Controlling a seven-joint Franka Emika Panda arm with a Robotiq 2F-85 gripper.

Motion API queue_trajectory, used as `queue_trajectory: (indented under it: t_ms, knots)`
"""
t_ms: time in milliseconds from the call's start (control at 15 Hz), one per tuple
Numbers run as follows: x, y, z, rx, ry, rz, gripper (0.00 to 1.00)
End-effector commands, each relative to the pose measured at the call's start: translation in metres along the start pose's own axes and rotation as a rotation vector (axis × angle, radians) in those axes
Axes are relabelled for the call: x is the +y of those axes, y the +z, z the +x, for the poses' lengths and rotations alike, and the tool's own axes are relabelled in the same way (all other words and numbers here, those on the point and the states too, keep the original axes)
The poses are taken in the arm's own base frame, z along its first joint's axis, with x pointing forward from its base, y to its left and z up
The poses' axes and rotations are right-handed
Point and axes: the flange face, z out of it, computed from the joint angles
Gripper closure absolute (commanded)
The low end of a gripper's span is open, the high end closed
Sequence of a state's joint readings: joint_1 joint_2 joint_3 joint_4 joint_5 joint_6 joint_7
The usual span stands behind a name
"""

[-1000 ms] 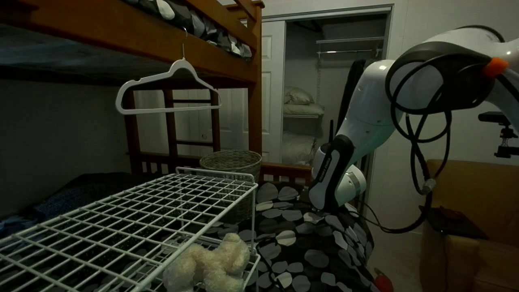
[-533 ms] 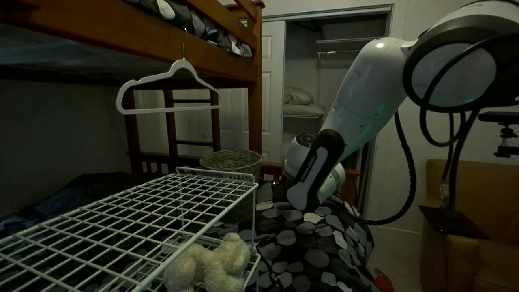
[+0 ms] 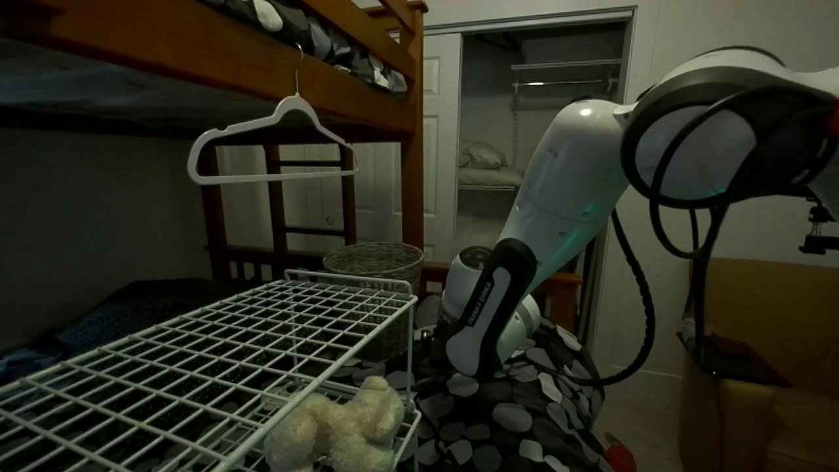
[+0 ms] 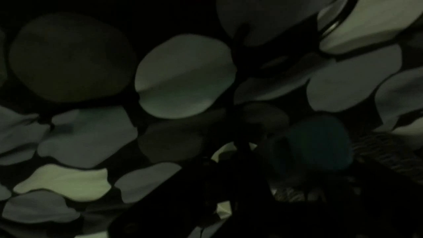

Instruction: Use the comb brush to brush the blanket

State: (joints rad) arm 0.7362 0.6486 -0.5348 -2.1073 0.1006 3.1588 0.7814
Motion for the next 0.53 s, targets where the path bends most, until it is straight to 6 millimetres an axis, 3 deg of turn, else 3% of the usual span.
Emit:
queue_trajectory:
  t_ms: [0, 267, 467]
  knots:
    - [0.007, 0.037, -0.013, -0.095, -0.022, -0.015, 0.95]
    - [0.035, 0.065, -0.028, -0.257, -0.009, -0.116, 0.95]
    - [0.056, 0.067, -0.014, -0.285, 0.039, -0.163, 0.95]
